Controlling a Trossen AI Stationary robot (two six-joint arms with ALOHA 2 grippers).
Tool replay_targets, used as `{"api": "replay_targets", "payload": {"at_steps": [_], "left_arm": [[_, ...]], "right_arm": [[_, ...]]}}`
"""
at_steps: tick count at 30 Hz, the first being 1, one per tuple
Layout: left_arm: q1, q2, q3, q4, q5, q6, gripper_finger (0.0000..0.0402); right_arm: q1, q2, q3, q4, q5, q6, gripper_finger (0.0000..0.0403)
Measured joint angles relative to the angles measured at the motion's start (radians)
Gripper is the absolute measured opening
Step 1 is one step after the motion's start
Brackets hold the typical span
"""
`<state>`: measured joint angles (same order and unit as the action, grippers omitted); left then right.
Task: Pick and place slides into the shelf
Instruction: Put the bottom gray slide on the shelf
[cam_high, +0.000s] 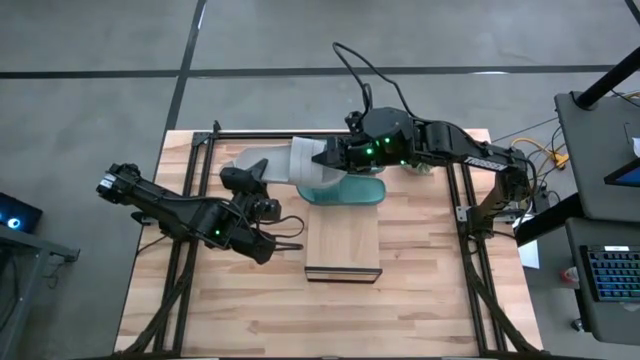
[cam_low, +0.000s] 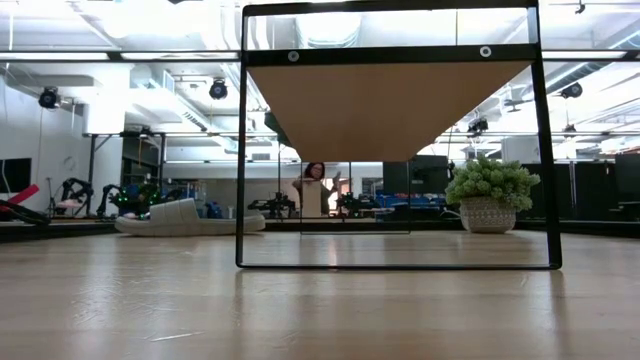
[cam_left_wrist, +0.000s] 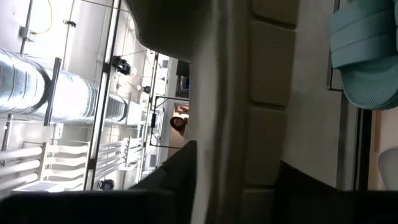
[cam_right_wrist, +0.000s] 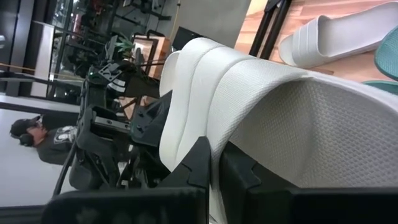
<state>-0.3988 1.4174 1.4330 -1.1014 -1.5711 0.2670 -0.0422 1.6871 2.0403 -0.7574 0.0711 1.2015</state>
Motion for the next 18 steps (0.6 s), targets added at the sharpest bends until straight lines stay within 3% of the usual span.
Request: {"api": "replay_targets", "payload": {"at_steps": [8,18], "left_arm": [[0.0,-0.007,0.0,0.034,0.0,-0.002,0.0185],[0.0,-0.071,-0.005,0.039,0.076,-0.079,0.0209]], "right_arm": [[0.0,0.0,0.0,0.013,0.0,-0.007,0.0009],[0.0,-0.005,0.0,0.013,0.008,-0.038,0.0009]]}}
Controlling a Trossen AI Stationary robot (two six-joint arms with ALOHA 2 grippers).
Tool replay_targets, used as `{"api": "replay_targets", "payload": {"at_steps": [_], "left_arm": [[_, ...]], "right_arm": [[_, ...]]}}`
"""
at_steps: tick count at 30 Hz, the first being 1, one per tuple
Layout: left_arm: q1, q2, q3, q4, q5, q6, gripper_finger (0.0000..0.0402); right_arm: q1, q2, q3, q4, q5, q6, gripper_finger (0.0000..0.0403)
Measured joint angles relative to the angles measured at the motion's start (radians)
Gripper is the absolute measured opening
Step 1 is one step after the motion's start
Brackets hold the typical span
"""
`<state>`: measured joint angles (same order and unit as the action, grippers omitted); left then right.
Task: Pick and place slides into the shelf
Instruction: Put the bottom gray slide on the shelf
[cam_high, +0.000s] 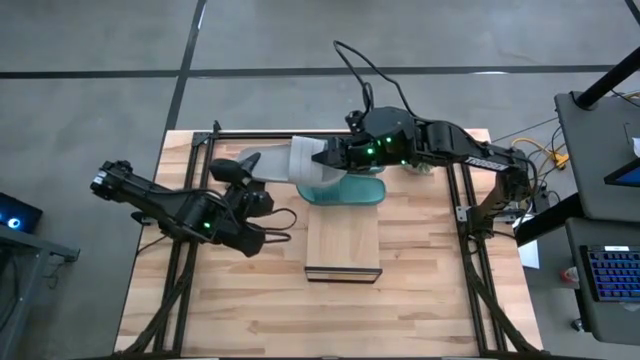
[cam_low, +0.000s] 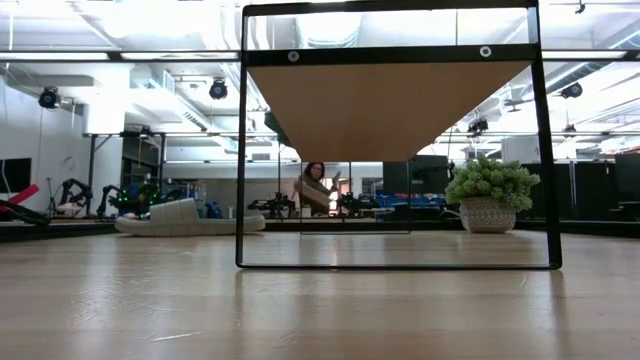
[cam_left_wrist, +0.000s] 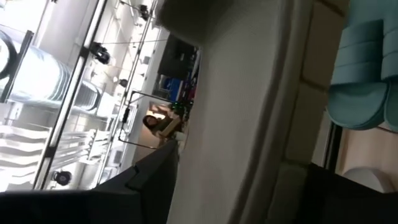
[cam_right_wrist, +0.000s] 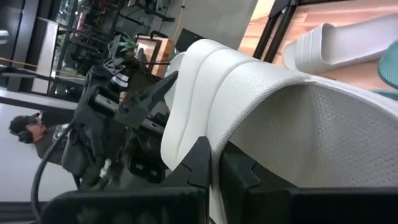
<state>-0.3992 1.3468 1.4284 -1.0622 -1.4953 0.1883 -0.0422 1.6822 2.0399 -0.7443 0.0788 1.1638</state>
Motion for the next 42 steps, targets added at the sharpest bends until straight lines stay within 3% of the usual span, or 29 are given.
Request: {"api": "replay_targets", "payload": {"at_steps": [13,23,32,42], "left_arm": [[-0.009,-0.154,-0.111,-0.002,0.012,0.002,0.021],[-0.012,-0.302,-0.206,-0.003,0.105,0.0,0.021],[-0.012,-0.424,-0.212,-0.002,0.107,0.0,0.021],[-0.012,-0.528,-0.212,0.045,0.103,-0.148,0.021]], "right_arm": [[0.0,-0.023,0.0,-0.008,0.027,-0.039,0.0009],[0.0,-0.039,0.0,-0.015,0.027,-0.04,0.0009],[0.0,-0.064,0.0,-0.022,0.027,-0.039,0.0009],[0.021,-0.121,0.0,-0.084,0.027,-0.088,0.0009]]}}
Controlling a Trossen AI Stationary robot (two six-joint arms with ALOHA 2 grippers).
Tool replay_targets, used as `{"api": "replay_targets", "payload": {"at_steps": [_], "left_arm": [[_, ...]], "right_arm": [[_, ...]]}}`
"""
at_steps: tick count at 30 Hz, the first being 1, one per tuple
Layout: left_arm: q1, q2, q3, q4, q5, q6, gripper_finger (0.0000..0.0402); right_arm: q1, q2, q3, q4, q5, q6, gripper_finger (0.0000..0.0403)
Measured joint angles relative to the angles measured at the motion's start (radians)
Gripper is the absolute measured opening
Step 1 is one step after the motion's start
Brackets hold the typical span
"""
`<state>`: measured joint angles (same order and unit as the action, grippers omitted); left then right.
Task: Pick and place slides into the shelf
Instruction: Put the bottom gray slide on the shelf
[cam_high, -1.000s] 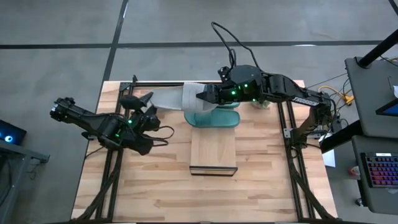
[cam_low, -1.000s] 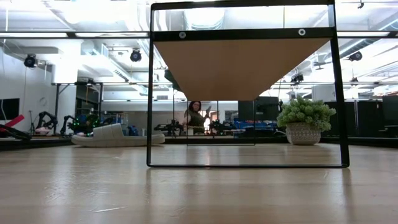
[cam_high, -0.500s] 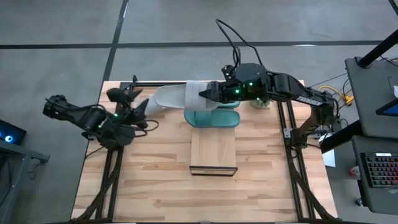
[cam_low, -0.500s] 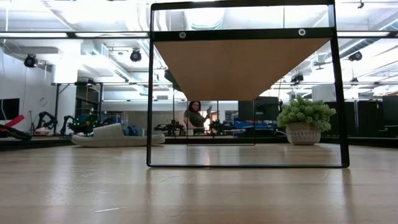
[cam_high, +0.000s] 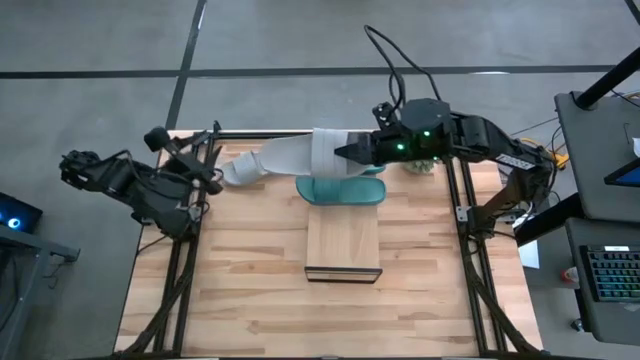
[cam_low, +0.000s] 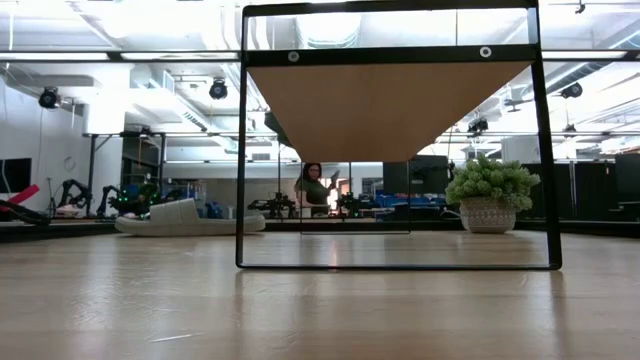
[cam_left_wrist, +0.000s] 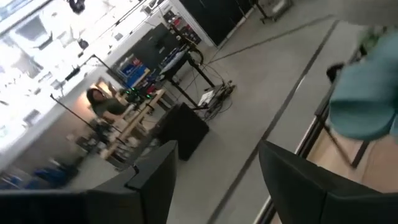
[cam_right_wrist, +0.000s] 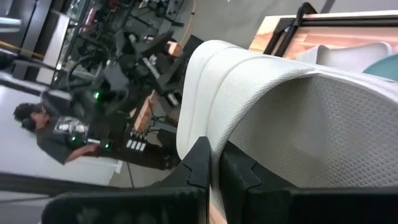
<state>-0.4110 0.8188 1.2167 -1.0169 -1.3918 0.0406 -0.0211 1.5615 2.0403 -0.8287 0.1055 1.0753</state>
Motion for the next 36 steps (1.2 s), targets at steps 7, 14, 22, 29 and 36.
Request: {"api": "replay_targets", "payload": {"at_steps": [7,14,22,29,36], "left_arm": [[0.0,-0.031,0.0,0.118,0.06,-0.001,0.021],[0.0,-0.046,0.0,0.121,0.063,-0.01,0.021],[0.0,-0.049,0.0,0.12,0.062,-0.01,0.021],[0.0,-0.05,0.0,0.119,0.059,-0.009,0.021],[0.0,-0.054,0.0,0.119,0.058,-0.009,0.021]], "right_arm": [[0.045,-0.024,0.001,-0.047,0.048,-0.014,0.0008],[0.115,-0.057,-0.006,-0.145,0.17,-0.017,0.0008],[0.182,-0.097,-0.066,-0.175,0.207,0.059,0.0008],[0.246,-0.17,-0.187,-0.164,0.288,0.155,0.0008],[0.315,-0.253,-0.354,0.033,0.335,0.205,0.0008]]}}
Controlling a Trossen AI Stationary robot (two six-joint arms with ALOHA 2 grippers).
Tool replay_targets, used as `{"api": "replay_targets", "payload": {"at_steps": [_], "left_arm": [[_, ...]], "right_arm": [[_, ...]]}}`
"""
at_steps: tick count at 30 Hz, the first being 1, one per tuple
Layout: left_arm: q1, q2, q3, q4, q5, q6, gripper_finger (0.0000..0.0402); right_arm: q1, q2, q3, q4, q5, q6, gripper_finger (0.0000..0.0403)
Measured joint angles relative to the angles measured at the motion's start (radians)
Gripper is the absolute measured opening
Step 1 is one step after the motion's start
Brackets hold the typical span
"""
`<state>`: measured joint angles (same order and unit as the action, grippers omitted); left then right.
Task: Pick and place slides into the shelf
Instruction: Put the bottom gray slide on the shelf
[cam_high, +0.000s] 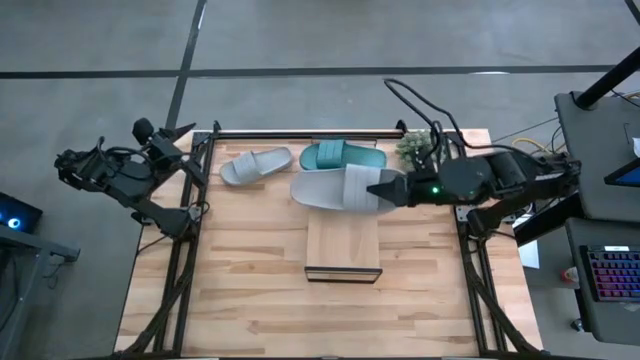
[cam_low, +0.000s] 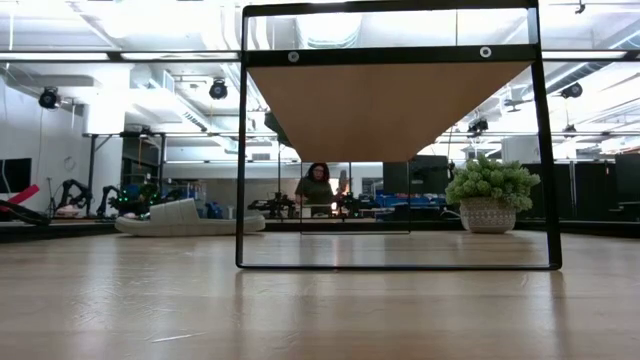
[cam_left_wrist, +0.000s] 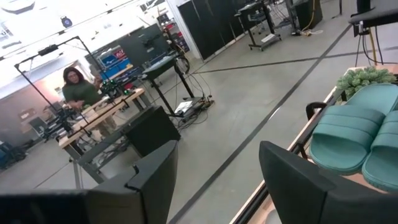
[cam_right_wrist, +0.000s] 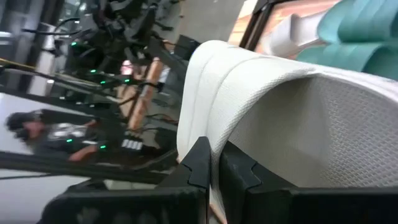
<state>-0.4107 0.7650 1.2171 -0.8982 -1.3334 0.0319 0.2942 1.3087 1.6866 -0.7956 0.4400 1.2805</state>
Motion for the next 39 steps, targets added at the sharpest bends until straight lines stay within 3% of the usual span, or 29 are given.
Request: {"api": "replay_targets", "payload": {"at_steps": [18,25,39], "left_arm": [[0.0,-0.003,0.0,0.0,0.001,0.0,0.021],[0.0,-0.007,0.0,0.0,0.001,0.0,0.021],[0.0,-0.02,-0.006,-0.001,0.002,0.001,0.021]], "right_arm": [[0.129,-0.085,-0.315,0.232,0.008,0.163,0.0008],[0.191,-0.106,-0.425,0.246,0.08,0.256,0.0008],[0.221,-0.112,-0.62,0.539,0.112,0.264,0.0008]]}}
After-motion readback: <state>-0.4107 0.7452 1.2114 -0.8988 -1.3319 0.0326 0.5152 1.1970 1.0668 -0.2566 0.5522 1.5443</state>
